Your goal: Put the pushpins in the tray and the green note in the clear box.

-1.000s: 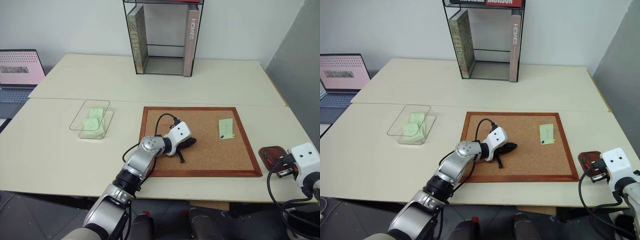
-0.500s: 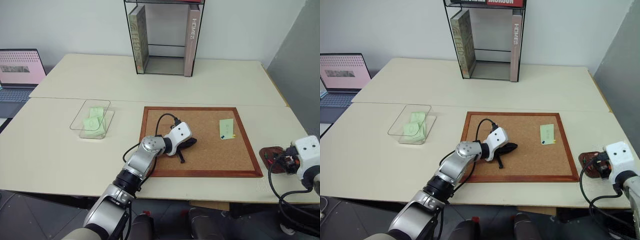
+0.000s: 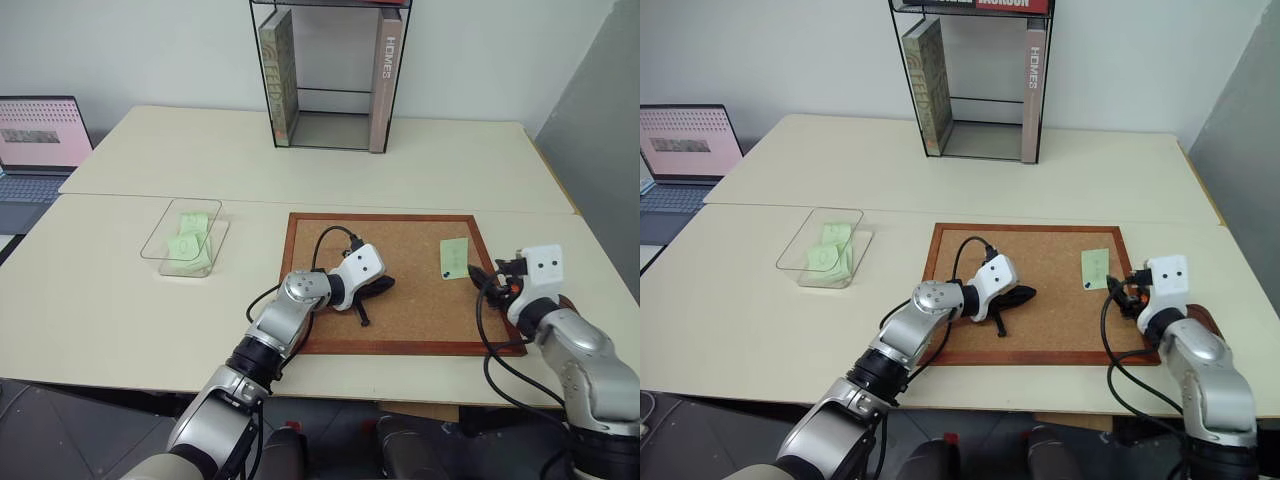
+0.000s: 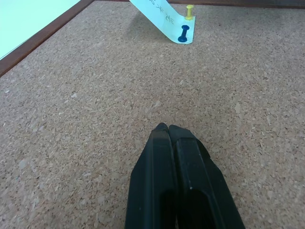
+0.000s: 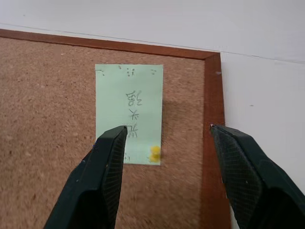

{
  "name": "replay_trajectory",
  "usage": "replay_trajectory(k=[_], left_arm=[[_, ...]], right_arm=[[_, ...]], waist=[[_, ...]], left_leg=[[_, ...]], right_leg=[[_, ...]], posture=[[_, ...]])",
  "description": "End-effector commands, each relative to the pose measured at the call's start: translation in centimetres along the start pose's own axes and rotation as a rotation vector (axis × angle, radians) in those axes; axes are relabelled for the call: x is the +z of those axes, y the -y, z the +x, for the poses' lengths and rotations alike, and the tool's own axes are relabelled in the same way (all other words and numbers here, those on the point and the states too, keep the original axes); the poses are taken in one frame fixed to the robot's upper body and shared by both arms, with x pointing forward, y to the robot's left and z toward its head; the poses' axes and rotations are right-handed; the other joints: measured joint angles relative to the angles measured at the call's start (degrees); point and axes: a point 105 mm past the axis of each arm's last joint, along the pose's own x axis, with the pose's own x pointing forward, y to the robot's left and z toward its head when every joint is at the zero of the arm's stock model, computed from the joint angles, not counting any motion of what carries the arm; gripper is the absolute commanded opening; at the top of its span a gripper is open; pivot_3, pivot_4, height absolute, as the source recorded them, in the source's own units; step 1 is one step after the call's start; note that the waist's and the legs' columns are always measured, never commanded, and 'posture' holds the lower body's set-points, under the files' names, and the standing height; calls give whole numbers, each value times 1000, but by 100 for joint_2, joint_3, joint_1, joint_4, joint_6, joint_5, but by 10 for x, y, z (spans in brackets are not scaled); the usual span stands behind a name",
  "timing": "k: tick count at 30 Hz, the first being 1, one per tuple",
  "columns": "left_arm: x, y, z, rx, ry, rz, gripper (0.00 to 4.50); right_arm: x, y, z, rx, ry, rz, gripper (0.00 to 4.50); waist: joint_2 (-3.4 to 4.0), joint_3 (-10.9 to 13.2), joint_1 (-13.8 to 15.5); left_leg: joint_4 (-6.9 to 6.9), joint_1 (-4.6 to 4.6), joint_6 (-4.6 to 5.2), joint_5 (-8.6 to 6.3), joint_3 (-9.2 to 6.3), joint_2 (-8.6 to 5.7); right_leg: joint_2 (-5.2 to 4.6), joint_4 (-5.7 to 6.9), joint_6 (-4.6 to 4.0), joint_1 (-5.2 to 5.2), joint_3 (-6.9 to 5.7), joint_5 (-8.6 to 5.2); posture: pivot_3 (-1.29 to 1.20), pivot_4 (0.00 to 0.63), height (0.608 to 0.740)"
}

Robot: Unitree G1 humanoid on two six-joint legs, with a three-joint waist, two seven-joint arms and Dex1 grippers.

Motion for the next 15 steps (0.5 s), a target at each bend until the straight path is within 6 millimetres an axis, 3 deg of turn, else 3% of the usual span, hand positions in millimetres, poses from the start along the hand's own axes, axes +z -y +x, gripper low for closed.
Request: replay_trajectory(k=[1,3,6,15], left_arm=[[-14,5,0,-16,-58,-10,0],[-14,5,0,-18,-58,-9,0],[-14,4,-1,-18,-60,-6,0],[-17,2,-3,-14,-70,0,0]], right_arm=[[4,2,5,-20,34,-12,2942],[1,3,9,-29,27,-14,2942],[-2,5,12,-45,16,-14,2494],[-6,0,16,-26,8,-1,642]], waist=[[0,0,-2],[0,0,-5],[0,0,-18],[0,0,-38]], left_leg=[[0,0,0,0,1,0],[0,0,0,0,1,0],[1,3,0,0,1,0],[1,3,0,0,1,0]], right_leg=[[0,0,1,0,0,0],[0,0,0,0,1,0],[1,2,0,0,1,0],[1,2,0,0,1,0]], posture=[[0,150,740],[0,150,740],[0,150,740],[0,150,740]])
